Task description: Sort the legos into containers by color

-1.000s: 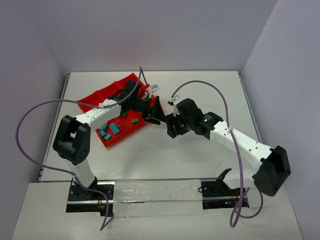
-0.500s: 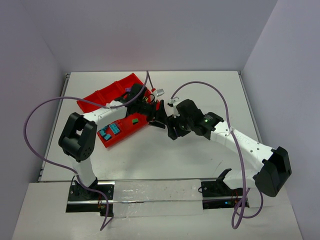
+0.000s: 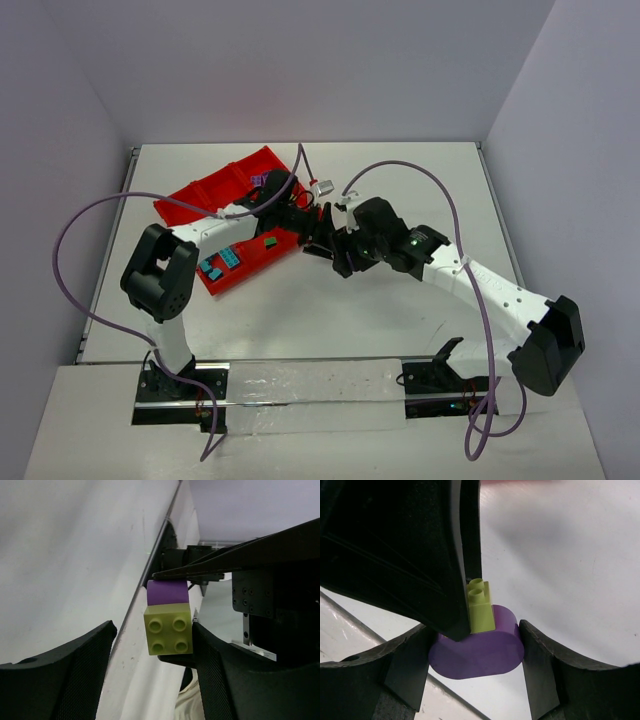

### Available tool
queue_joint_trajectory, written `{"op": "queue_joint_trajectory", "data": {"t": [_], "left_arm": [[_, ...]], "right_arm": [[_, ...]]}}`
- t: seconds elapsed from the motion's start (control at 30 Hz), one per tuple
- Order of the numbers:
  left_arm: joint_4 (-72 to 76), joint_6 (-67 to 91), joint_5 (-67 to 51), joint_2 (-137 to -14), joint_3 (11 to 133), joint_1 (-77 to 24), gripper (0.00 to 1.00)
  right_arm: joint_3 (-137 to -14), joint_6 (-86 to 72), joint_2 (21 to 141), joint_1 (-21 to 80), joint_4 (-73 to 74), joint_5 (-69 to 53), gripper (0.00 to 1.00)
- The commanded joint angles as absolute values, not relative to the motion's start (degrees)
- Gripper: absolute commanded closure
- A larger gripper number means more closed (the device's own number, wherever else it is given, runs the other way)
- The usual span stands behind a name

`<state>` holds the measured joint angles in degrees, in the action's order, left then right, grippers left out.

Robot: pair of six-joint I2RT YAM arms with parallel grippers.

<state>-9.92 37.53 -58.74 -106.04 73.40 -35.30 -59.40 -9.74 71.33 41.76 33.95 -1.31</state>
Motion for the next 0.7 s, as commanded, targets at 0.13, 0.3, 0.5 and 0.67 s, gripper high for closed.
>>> {"op": "queue_joint_trajectory", "data": {"t": [0.13,0.3,0.5,0.67], "left_arm": [[-0.5,43.0,-63.4,-106.1,70.6,-35.7,0.44],[0.2,42.6,-63.3,-106.4,71.5,-35.7,0.94],[-3.9,40.6,-60.4,-105.2,72.3,-34.5,1.00],[-0.7,44.4,-55.7,-101.6,68.2,-28.8,1.00]], "right_arm": [[-61.6,-10.3,69.0,42.3,29.6,-2.1,0.64],[-62.1,-10.1,69.3,42.3,29.9,-1.8,0.64],[-60.4,-10.5,68.2,42.3,30.3,-0.5,0.64],[-58.3,-11.2,65.8,42.3,31.3,2.6,0.64]]}}
